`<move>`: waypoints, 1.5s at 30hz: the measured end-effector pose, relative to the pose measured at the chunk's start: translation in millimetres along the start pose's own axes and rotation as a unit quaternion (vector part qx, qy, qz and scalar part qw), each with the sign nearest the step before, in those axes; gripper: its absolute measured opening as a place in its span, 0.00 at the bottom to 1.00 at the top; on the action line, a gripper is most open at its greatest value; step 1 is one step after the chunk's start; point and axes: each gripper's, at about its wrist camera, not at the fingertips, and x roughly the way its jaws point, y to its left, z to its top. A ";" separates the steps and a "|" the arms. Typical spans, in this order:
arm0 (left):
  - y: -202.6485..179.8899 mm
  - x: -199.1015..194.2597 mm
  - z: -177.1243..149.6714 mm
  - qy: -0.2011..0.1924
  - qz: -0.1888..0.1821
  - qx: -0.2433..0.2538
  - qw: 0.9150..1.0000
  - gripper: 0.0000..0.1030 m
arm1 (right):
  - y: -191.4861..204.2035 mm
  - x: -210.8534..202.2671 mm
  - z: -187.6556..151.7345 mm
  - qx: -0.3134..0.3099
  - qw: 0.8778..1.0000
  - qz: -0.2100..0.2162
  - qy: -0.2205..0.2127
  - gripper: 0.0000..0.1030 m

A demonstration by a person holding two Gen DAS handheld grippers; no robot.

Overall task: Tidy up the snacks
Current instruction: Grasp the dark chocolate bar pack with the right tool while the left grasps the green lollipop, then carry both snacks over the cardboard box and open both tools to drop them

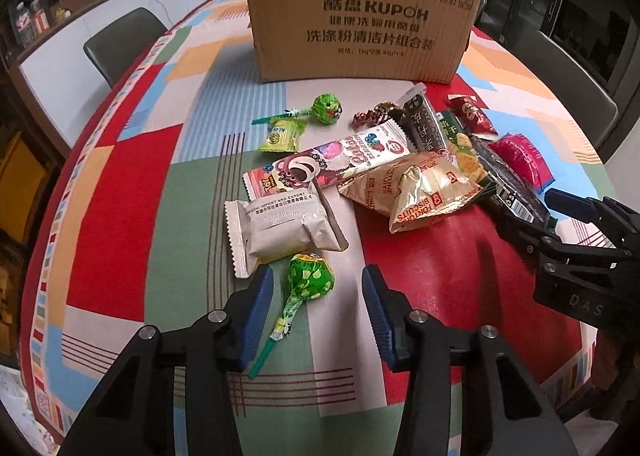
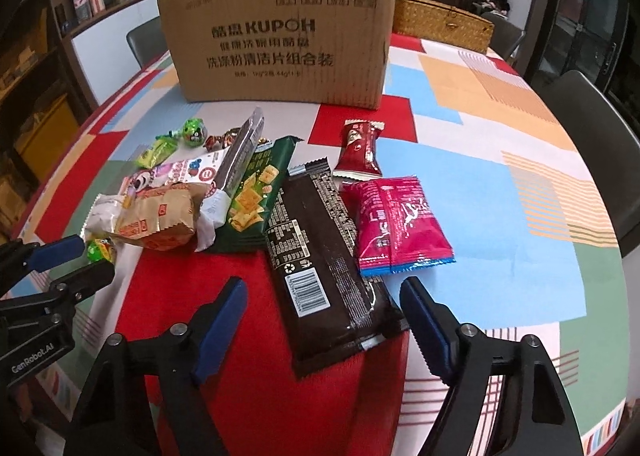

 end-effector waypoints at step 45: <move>-15.3 -73.0 8.5 -0.121 -0.020 0.034 0.992 0.25 | 10.6 -71.2 -6.4 -0.029 0.997 0.010 -0.077 0.49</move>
